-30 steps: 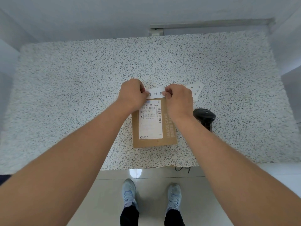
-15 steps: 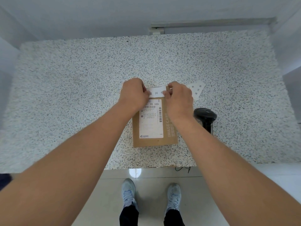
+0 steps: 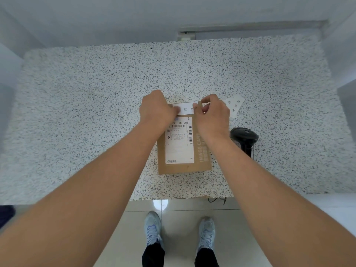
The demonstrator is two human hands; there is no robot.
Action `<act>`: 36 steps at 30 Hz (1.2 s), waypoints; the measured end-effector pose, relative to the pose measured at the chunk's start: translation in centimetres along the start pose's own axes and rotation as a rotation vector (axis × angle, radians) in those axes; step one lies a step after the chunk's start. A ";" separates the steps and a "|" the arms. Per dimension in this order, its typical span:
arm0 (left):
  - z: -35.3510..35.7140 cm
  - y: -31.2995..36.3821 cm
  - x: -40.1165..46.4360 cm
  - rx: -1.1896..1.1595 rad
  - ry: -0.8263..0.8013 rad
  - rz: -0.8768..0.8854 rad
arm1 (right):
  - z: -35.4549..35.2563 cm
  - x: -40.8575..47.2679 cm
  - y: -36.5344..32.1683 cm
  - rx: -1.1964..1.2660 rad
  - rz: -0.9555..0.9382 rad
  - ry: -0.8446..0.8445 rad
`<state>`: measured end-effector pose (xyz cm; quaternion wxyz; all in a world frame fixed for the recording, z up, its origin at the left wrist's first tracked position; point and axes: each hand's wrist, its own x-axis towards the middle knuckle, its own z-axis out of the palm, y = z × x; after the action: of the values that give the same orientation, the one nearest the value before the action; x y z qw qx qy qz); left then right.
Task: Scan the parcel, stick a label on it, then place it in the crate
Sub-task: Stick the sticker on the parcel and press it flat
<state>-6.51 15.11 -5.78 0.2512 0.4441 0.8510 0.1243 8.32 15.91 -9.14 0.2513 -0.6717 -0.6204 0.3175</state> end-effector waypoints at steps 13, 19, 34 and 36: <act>1.4 -1.7 0.0 -0.136 0.173 -0.011 | 1.5 1.6 -0.6 0.104 0.195 -0.005; 1.6 -2.7 -0.8 -0.259 0.185 0.028 | 1.1 1.3 -0.4 0.172 0.212 -0.001; 2.1 -3.7 -4.5 -0.163 0.189 0.235 | -0.5 -2.5 -0.1 0.079 0.030 -0.054; 2.3 -3.9 -5.5 -0.093 0.160 0.278 | -0.9 -3.2 -0.2 0.026 -0.041 -0.083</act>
<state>-5.39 8.32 -7.66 0.1831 0.5343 0.7919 0.2322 8.78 12.78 -8.00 0.2407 -0.6417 -0.6397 0.3481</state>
